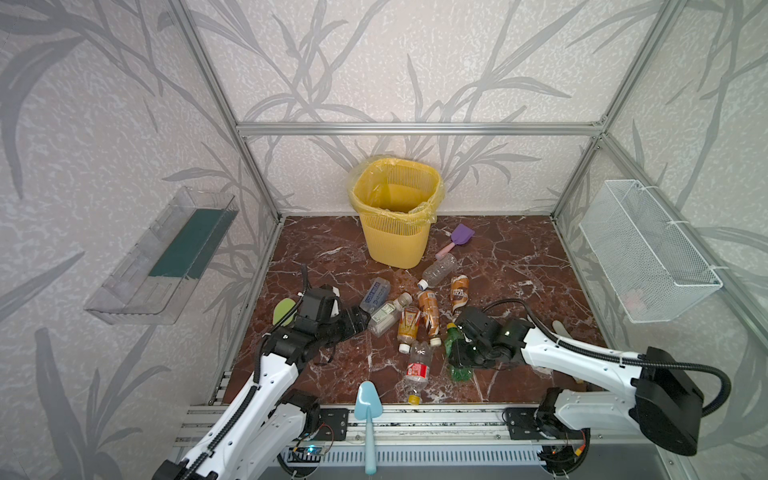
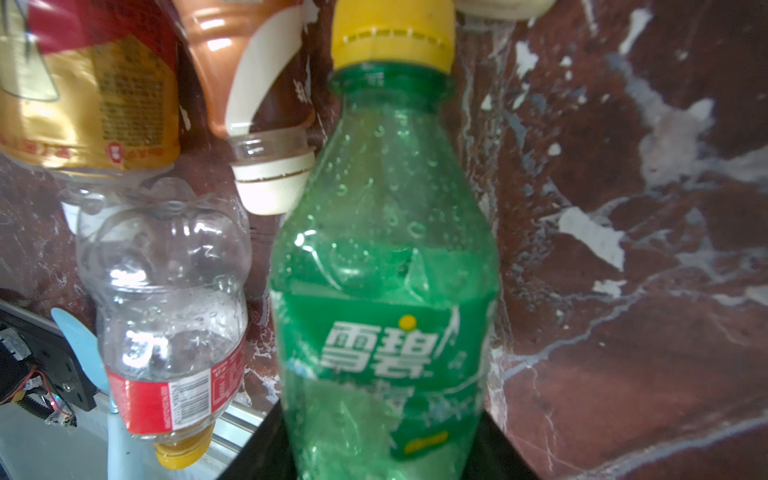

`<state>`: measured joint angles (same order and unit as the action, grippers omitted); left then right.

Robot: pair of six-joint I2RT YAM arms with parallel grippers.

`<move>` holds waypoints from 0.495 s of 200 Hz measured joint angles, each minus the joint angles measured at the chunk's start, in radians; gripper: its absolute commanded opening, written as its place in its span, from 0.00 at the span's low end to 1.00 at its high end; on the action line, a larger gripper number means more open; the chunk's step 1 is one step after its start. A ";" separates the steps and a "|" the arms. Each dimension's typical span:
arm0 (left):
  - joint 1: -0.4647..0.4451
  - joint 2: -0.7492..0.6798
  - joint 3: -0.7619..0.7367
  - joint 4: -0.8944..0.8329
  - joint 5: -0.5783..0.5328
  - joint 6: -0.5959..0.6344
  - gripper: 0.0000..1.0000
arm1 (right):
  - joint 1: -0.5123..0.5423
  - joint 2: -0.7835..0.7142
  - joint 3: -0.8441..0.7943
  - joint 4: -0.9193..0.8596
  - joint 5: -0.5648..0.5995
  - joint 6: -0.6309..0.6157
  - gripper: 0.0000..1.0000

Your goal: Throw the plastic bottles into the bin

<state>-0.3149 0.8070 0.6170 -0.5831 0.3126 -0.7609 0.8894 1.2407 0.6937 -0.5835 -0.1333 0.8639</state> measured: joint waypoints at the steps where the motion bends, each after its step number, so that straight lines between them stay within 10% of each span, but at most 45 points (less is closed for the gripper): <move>1: 0.000 0.000 0.000 0.000 0.000 0.000 0.84 | 0.000 -0.001 0.001 -0.002 0.002 0.000 0.54; 52: 0.000 -0.010 0.001 -0.007 -0.008 0.000 0.85 | -0.060 0.004 0.272 -0.123 0.053 -0.086 0.54; 99: 0.000 0.016 0.156 -0.053 -0.031 0.005 0.85 | -0.223 0.451 1.409 -0.185 0.071 -0.313 0.86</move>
<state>-0.3149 0.8230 0.7727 -0.6357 0.2821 -0.7559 0.6662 1.6920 2.1025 -0.7685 -0.0620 0.5510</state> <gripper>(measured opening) 0.847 0.770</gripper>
